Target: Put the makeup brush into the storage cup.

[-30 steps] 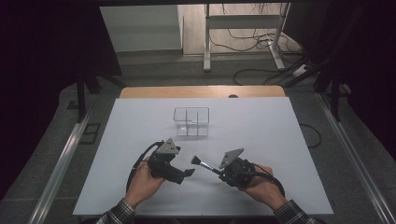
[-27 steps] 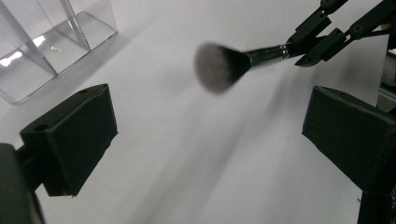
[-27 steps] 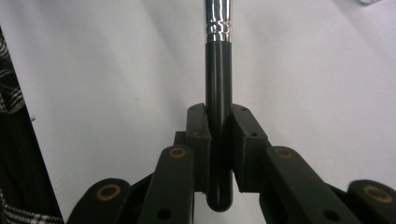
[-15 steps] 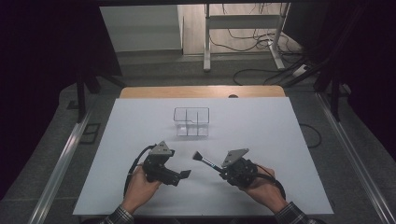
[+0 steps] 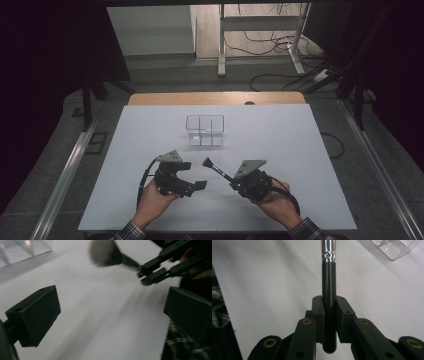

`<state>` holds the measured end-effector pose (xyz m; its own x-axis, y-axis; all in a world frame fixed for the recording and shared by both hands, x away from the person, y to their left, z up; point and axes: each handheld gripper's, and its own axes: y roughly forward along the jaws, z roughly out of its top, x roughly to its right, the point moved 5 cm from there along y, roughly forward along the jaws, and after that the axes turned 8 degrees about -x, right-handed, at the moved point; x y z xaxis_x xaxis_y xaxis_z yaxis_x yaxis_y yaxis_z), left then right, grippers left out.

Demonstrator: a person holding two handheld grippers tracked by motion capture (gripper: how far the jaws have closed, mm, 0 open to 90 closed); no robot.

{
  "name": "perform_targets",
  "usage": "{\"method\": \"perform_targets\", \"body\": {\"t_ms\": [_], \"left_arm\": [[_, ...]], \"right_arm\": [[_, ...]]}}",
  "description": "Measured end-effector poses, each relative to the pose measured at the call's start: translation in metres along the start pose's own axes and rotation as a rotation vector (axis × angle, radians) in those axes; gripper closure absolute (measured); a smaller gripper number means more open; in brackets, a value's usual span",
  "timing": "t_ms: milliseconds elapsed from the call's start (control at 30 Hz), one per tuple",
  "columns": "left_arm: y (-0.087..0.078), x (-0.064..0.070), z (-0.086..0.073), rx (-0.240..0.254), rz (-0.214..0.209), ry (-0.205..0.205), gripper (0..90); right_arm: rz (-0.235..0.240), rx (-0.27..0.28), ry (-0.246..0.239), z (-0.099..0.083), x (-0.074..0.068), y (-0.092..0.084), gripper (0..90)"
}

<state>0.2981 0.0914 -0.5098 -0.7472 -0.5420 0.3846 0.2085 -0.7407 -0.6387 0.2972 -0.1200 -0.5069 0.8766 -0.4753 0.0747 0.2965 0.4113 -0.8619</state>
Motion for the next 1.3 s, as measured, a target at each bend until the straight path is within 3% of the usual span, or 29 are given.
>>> {"method": "perform_targets", "body": {"t_ms": [100,333,700,800,933,1000,1100,1133,1300], "left_arm": [[0.005,0.004,0.003,-0.009,-0.038,0.002,0.7],[0.015,0.008,0.009,-0.021,-0.060,0.006,3.6],[0.023,0.016,0.015,-0.032,-0.119,0.019,16.4],[0.018,0.014,0.016,-0.001,-0.137,-0.005,27.3],[0.013,0.007,0.015,0.027,-0.155,-0.051,58.5],[0.011,0.008,0.017,0.057,-0.268,-0.071,73.6],[0.010,0.016,0.020,0.045,-0.221,-0.017,76.6],[0.009,0.018,0.021,0.046,-0.189,-0.001,76.7],[0.001,0.019,0.023,0.057,-0.120,0.032,76.7]], "right_arm": [[0.014,0.017,0.006,0.003,-0.004,0.001,78.0],[0.018,0.051,0.021,0.007,-0.010,0.001,77.9],[0.042,0.054,0.000,0.010,-0.020,0.006,77.8],[0.048,0.046,-0.008,0.009,-0.020,0.008,77.6],[0.064,0.026,-0.016,0.008,-0.022,0.010,77.6],[0.047,0.002,-0.038,0.008,-0.024,0.014,77.2],[0.035,-0.017,-0.050,0.009,-0.024,0.017,75.7],[0.039,-0.020,-0.035,0.009,-0.024,0.016,72.1],[0.080,0.030,0.023,0.010,-0.014,0.008,28.1]]}}
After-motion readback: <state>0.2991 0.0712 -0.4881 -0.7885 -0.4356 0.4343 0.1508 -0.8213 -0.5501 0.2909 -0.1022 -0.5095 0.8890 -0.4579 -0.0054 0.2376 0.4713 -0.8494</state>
